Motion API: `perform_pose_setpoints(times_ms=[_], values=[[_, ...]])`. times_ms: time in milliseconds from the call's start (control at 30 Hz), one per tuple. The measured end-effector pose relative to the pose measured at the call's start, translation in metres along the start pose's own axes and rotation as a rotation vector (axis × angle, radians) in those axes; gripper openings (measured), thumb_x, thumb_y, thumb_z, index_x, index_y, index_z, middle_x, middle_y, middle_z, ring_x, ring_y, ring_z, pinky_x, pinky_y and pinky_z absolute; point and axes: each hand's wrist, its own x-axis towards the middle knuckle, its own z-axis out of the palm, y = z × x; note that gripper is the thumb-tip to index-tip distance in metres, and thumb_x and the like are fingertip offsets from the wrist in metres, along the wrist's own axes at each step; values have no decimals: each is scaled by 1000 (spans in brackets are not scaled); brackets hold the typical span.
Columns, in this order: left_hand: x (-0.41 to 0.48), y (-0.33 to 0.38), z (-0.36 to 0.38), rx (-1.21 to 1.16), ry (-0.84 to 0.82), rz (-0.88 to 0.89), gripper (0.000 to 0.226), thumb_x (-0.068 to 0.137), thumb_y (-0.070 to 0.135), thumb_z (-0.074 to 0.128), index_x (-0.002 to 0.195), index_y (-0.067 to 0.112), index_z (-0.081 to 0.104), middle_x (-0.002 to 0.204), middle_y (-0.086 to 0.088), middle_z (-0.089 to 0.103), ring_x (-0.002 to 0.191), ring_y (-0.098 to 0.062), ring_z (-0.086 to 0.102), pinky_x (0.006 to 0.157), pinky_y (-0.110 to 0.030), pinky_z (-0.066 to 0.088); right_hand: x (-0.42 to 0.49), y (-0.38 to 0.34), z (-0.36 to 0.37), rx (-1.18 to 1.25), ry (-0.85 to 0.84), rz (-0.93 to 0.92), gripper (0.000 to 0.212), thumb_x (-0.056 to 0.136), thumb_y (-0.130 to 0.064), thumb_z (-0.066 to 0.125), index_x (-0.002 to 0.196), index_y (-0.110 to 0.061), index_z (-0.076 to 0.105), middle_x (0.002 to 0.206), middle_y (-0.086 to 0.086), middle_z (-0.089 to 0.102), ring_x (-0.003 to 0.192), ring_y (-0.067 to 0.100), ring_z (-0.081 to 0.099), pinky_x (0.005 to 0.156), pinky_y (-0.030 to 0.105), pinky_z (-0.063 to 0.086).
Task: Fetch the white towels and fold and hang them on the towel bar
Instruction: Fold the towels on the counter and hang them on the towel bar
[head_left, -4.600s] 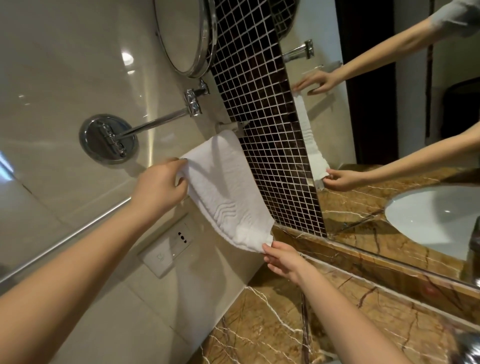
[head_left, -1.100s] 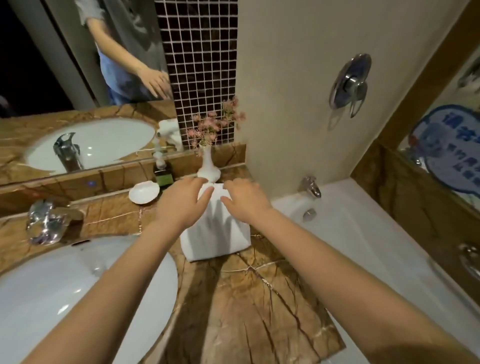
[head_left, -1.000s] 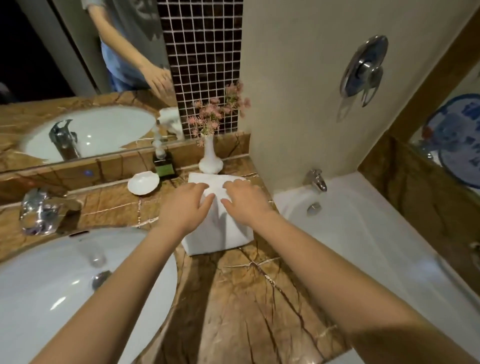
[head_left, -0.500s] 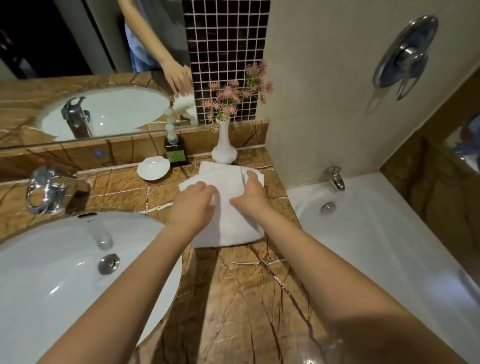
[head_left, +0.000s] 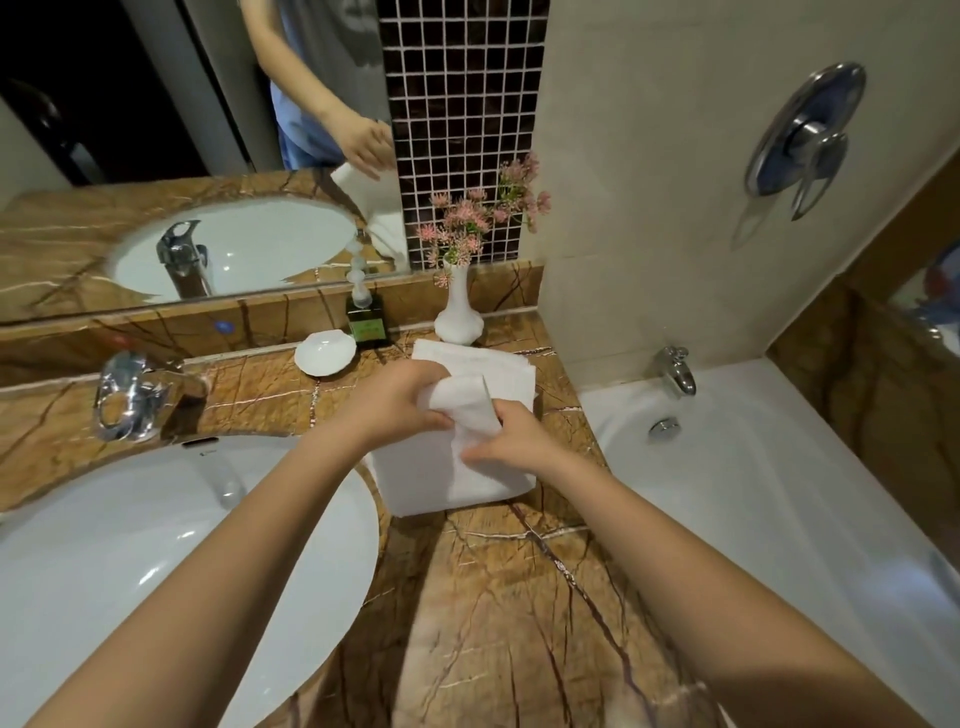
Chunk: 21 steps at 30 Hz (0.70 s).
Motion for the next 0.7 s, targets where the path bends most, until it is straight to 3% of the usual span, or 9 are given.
perform_pose_setpoints(times_ms=[100, 233, 367, 433, 500, 567, 633, 700], values=[[-15, 5, -10, -78, 26, 60, 26, 75, 25, 77, 97, 18, 66, 97, 2, 66, 91, -19, 58, 79, -41, 48, -1, 12, 6, -95, -22, 16, 49, 69, -10, 83, 113, -9, 62, 101, 1, 62, 99, 19, 60, 85, 31, 49], [-37, 6, -23, -134, 79, 98, 21, 79, 23, 74, 97, 15, 66, 93, 1, 65, 88, -19, 58, 76, -41, 48, -4, 11, 5, -228, 5, 6, 43, 65, -8, 85, 104, -5, 67, 102, 9, 65, 100, 25, 61, 87, 36, 49], [-64, 9, -43, -207, 187, 118, 22, 81, 19, 72, 101, 13, 67, 95, 4, 62, 90, -12, 55, 74, -26, 40, -11, -6, 3, -390, 65, -9, 29, 65, -14, 82, 91, -7, 70, 96, 10, 69, 91, 28, 63, 80, 41, 55], [-80, 14, -56, -232, 260, 129, 23, 80, 17, 72, 102, 11, 68, 94, 5, 62, 88, -10, 54, 72, -18, 39, -16, -16, 3, -452, 103, -35, 25, 69, -18, 80, 90, -7, 72, 92, 10, 69, 87, 28, 62, 76, 39, 54], [-98, 18, -71, -272, 332, 159, 21, 78, 14, 72, 98, 10, 69, 88, 7, 62, 80, -5, 55, 70, -11, 39, -22, -24, 2, -481, 154, -68, 12, 71, -19, 78, 77, -17, 69, 83, 6, 66, 81, 27, 60, 69, 34, 48], [-117, 22, -85, -304, 393, 173, 18, 78, 9, 72, 96, 12, 68, 84, 8, 61, 78, 4, 54, 68, -6, 38, -30, -31, -1, -447, 196, -98, 29, 73, -14, 78, 59, -23, 54, 67, -1, 56, 71, 21, 53, 61, 31, 38], [-136, 23, -97, -321, 434, 164, 14, 80, 8, 71, 92, 12, 67, 85, 3, 65, 77, 0, 57, 69, -11, 41, -41, -42, -5, -380, 208, -101, 36, 75, -9, 76, 56, -20, 48, 63, -4, 47, 65, 15, 44, 58, 29, 31], [-155, 21, -107, -347, 473, 143, 14, 82, 9, 69, 95, 6, 69, 92, -5, 69, 82, -10, 60, 72, -18, 44, -55, -54, -8, -321, 190, -114, 28, 78, -11, 75, 60, -18, 55, 66, -3, 49, 67, 13, 45, 59, 28, 33]])
